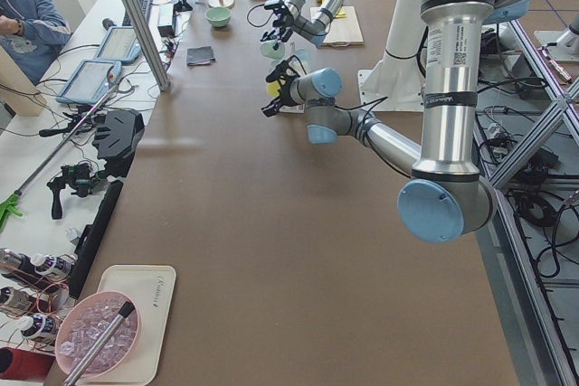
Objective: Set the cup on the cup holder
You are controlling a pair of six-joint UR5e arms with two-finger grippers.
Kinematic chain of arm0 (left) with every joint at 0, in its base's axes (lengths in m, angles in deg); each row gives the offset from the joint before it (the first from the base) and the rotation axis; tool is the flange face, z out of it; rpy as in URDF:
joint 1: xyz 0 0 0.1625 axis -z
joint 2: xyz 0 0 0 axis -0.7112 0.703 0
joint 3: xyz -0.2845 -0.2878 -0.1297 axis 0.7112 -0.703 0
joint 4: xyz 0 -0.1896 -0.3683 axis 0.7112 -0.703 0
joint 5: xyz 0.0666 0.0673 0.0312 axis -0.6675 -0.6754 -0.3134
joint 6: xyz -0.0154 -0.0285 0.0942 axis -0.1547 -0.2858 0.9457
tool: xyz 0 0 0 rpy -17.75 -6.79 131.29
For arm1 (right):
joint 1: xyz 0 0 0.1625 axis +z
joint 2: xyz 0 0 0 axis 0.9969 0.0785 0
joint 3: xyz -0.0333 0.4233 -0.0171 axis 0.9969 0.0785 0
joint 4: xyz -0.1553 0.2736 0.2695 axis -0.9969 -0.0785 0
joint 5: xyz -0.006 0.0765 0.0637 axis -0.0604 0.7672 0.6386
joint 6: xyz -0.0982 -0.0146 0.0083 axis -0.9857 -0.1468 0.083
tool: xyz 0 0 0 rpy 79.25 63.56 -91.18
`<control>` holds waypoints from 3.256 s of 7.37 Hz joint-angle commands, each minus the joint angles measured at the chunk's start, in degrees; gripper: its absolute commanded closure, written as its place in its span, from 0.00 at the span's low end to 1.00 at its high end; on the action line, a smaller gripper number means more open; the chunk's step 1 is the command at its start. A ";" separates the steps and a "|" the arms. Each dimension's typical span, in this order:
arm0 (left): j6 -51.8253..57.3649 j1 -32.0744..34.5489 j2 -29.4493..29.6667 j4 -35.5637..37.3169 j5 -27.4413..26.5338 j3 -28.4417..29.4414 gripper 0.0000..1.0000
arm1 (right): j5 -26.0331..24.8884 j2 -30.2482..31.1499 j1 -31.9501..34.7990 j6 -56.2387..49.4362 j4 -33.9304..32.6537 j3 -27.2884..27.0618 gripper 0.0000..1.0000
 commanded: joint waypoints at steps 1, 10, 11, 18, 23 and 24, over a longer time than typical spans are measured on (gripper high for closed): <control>0.29 17.59 -0.39 20.55 21.68 3.56 0.02 | 0.03 0.08 0.01 0.01 0.10 0.55 1.00; 51.18 48.35 -4.50 65.48 40.24 15.36 0.02 | -0.41 1.66 0.10 0.62 4.40 0.55 1.00; 51.18 48.53 -5.13 65.47 40.33 15.88 0.02 | -0.41 2.10 0.01 0.62 4.58 0.55 1.00; 50.65 51.69 -6.19 65.39 39.89 15.98 0.02 | -1.38 2.72 1.93 0.45 4.75 0.02 0.00; 50.48 51.52 -5.75 65.39 39.89 15.54 0.02 | -1.29 1.84 19.93 0.62 -21.59 -4.25 0.00; 50.48 51.69 -6.01 65.47 39.89 15.45 0.02 | -1.29 1.84 21.26 0.71 -31.44 -8.03 0.00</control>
